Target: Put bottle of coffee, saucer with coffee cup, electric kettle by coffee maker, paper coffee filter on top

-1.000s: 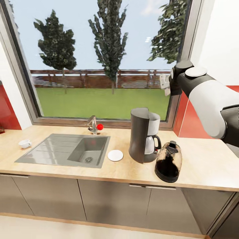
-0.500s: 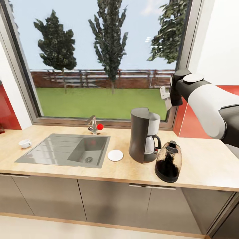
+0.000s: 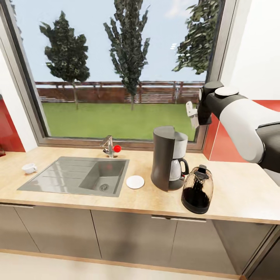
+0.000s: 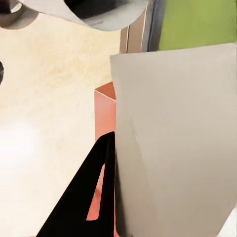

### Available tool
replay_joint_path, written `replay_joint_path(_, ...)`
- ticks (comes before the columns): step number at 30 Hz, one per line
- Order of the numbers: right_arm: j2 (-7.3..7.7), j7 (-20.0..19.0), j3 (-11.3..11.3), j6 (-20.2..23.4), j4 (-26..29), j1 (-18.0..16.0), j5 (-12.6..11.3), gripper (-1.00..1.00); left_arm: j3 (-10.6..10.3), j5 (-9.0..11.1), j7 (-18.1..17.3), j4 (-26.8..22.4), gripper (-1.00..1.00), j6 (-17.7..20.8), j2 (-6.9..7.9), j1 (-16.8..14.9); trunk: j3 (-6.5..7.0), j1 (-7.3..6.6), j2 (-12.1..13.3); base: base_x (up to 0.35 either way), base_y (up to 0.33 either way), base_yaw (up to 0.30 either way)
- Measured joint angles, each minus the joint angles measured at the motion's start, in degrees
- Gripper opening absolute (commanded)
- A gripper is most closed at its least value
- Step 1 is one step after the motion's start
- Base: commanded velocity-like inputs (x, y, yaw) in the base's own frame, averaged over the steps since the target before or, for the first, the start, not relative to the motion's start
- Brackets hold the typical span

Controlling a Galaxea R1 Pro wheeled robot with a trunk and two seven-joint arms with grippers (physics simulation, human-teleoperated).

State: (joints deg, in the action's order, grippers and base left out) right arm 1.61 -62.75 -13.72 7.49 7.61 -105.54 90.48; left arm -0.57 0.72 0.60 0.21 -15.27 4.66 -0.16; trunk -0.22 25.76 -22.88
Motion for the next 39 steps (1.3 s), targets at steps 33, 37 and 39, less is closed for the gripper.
replay_joint_path(33, -0.58, -0.01, -0.20, 0.53, 0.16, 3.25, -7.01, -1.00, -0.04, 0.00, 0.03, 0.03, 1.00, 0.00, -1.05, 0.00, -0.47, -0.01, 0.04, 0.000, 0.000, 0.033)
replay_joint_path(37, -0.55, 0.00, -0.21, 0.52, 0.30, 3.25, -6.98, -1.00, -0.03, 0.00, 0.09, 0.03, 1.00, 0.06, -1.10, 0.00, -0.49, -0.01, 0.04, 0.018, -0.006, 0.010)
replay_joint_path(39, -0.49, 0.00, -0.21, 0.51, 0.34, 3.25, -6.95, -1.00, -0.04, 0.00, 0.14, 0.03, 1.00, 0.08, -1.12, 0.00, -0.49, -0.02, 0.03, 0.142, -0.086, 0.003)
